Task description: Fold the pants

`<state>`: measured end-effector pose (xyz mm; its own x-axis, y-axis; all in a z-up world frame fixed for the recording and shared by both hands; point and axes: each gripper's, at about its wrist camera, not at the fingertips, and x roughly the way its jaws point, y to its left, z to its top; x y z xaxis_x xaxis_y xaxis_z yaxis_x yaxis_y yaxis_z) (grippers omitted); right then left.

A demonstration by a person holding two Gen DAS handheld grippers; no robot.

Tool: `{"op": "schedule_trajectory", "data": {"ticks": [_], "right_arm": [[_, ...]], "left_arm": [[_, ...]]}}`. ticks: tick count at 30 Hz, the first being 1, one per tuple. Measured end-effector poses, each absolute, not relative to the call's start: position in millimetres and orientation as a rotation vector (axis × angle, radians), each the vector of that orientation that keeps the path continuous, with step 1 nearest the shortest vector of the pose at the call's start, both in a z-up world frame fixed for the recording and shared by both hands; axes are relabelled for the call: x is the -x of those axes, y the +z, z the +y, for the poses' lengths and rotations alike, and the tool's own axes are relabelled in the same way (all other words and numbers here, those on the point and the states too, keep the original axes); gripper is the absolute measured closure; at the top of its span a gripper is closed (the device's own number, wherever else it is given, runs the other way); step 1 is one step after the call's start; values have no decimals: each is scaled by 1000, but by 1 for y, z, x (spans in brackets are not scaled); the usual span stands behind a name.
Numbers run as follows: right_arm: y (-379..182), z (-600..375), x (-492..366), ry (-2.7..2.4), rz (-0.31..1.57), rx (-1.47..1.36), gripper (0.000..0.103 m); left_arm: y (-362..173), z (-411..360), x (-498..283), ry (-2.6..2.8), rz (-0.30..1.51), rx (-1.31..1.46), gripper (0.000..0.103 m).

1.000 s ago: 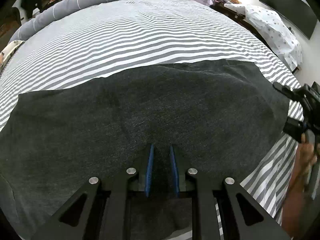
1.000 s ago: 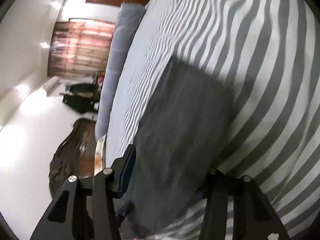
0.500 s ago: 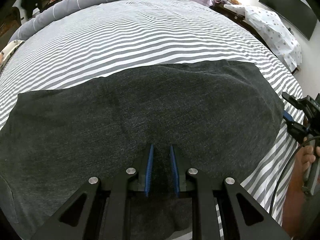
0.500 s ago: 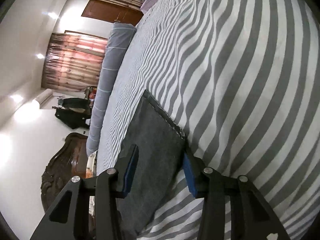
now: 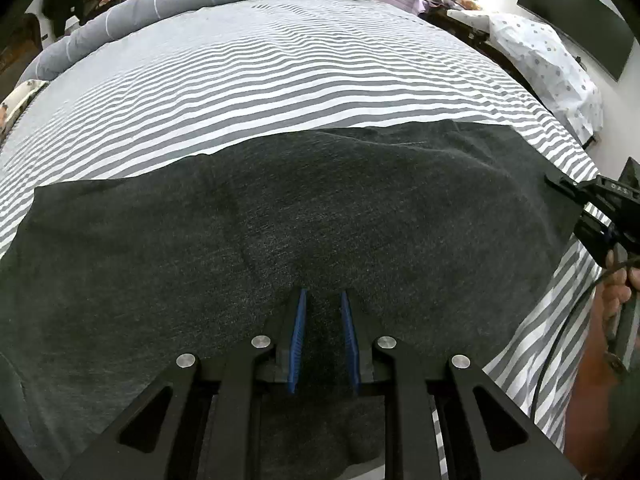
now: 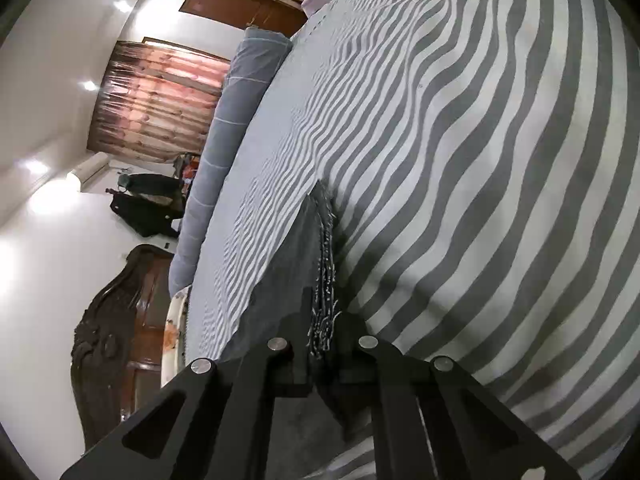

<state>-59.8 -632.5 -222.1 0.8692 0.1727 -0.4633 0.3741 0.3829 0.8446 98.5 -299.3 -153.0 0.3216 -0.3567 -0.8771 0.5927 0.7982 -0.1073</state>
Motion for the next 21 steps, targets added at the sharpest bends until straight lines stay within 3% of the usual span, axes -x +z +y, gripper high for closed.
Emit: {"op": "schedule_trajectory", "data": {"ticks": [9, 21], "right_arm": [[-148, -580, 17, 25, 566, -1066, 96], [-126, -418, -79, 294, 774, -929, 96]], "left_arm": [[-145, -281, -118, -655, 1178, -87, 83], [-104, -135, -143, -544, 1099, 95, 78]]}}
